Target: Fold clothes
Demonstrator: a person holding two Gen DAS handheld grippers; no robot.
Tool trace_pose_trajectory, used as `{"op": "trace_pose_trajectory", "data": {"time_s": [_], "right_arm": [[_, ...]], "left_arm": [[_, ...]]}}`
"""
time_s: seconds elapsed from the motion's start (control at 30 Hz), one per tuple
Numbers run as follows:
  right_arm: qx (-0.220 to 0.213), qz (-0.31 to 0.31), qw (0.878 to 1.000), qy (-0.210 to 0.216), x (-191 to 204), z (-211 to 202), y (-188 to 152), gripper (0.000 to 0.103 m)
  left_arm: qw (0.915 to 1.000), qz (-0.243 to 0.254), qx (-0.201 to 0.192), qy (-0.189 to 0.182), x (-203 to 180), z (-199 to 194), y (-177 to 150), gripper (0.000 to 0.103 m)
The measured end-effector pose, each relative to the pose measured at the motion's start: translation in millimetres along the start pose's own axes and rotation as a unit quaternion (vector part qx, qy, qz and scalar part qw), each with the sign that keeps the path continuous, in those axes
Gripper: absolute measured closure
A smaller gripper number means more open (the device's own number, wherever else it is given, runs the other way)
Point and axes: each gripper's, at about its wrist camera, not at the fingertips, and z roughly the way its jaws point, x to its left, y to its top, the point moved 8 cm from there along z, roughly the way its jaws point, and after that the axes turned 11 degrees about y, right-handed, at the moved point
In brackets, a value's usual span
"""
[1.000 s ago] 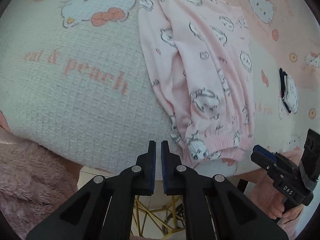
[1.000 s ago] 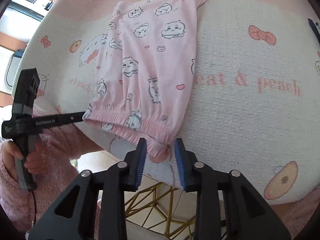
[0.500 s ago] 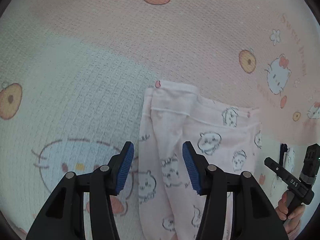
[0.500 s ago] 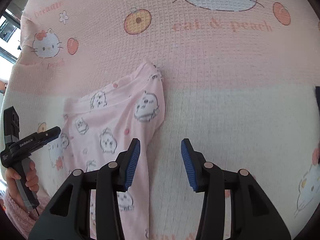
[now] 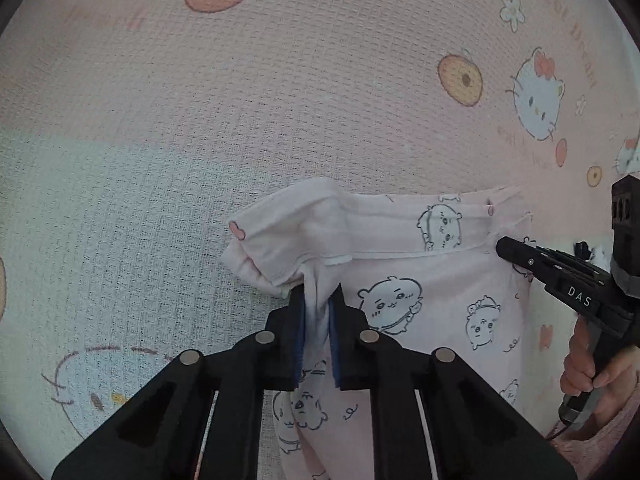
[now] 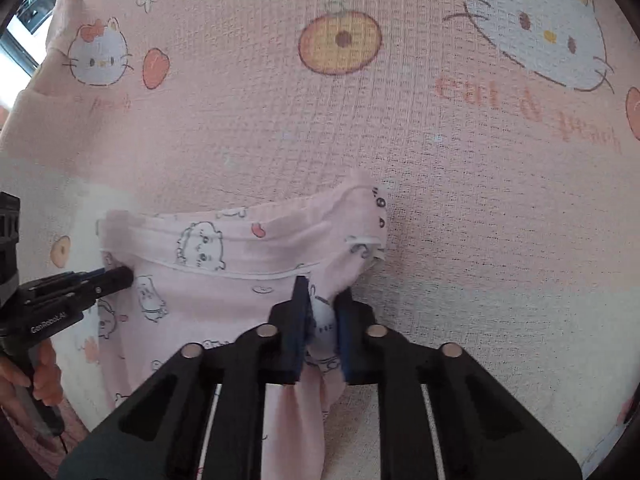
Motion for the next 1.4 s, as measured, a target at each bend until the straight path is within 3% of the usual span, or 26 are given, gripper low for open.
{"op": "trace_pose_trajectory", "data": {"time_s": [0.13, 0.27, 0.33, 0.37, 0.43, 0.47, 0.53, 0.63, 0.8, 0.9, 0.97, 1.07, 1.13, 1.2, 1.3, 1.4], "right_arm": [[-0.058, -0.017, 0.998, -0.005, 2.8, -63.4, -3.7, 0.095], [-0.091, -0.005, 0.996, -0.026, -22.1, -125.4, -6.7, 0.095], [-0.082, 0.006, 0.996, -0.042, -44.9, -132.9, -4.4, 0.091], [-0.065, 0.010, 0.996, -0.059, -58.3, -124.4, -8.5, 0.084], [-0.008, 0.028, 0.994, -0.108, -90.5, -98.1, -23.2, 0.083], [0.011, 0.038, 0.991, -0.126, -103.0, -89.0, -29.9, 0.085], [-0.007, 0.057, 0.990, -0.128, -109.0, -89.6, -37.4, 0.087], [-0.061, 0.077, 0.992, -0.082, -83.2, -112.7, -47.0, 0.087], [-0.042, 0.095, 0.994, -0.023, -18.7, -125.4, -107.0, 0.078], [-0.021, 0.084, 0.996, 0.008, 22.5, -121.4, -158.7, 0.078], [-0.009, 0.078, 0.997, -0.002, 40.0, -113.9, -194.0, 0.078], [0.008, 0.090, 0.996, -0.011, 51.3, -104.5, -242.2, 0.077], [0.020, 0.110, 0.994, -0.005, 48.5, -99.0, -263.4, 0.065], [0.019, 0.139, 0.990, -0.004, 40.3, -96.9, -277.0, 0.054], [-0.008, 0.183, 0.983, 0.029, 31.2, -96.1, -283.6, 0.038], [-0.014, 0.186, 0.981, 0.046, 35.5, -93.4, -281.8, 0.028]], "left_arm": [[0.9964, 0.045, -0.038, -0.061, -33.3, -37.0, 11.2, 0.093], [0.9912, 0.082, -0.050, -0.092, -70.3, -56.5, 29.8, 0.092], [0.9916, 0.088, -0.040, -0.085, -79.0, -43.5, 35.8, 0.088], [0.9928, 0.093, -0.026, -0.071, -81.6, -28.9, 37.5, 0.079], [0.9964, 0.084, 0.002, -0.014, -64.7, -1.6, 35.7, 0.074], [0.9976, 0.069, 0.005, -0.004, -55.5, 2.0, 36.2, 0.074], [0.9987, 0.049, -0.016, -0.007, -43.7, -13.3, 44.0, 0.073], [0.9963, 0.048, -0.070, -0.003, -36.7, -48.0, 46.1, 0.065], [0.9918, 0.005, -0.012, -0.127, -56.7, -65.1, -19.1, 0.063], [0.9843, -0.031, 0.011, -0.173, -63.0, -77.7, -75.9, 0.062], [0.9847, -0.040, 0.020, -0.168, -57.4, -84.6, -120.4, 0.062], [0.9928, -0.057, 0.048, -0.094, -33.4, -82.4, -182.3, 0.062], [0.9906, -0.085, 0.068, -0.083, -24.6, -79.2, -208.9, 0.062], [0.9855, -0.111, 0.087, -0.094, -22.7, -74.7, -226.2, 0.062], [0.9844, -0.125, 0.090, -0.085, -19.8, -70.7, -233.4, 0.059], [0.9821, -0.142, 0.093, -0.081, -17.3, -61.5, -238.7, 0.059]]}}
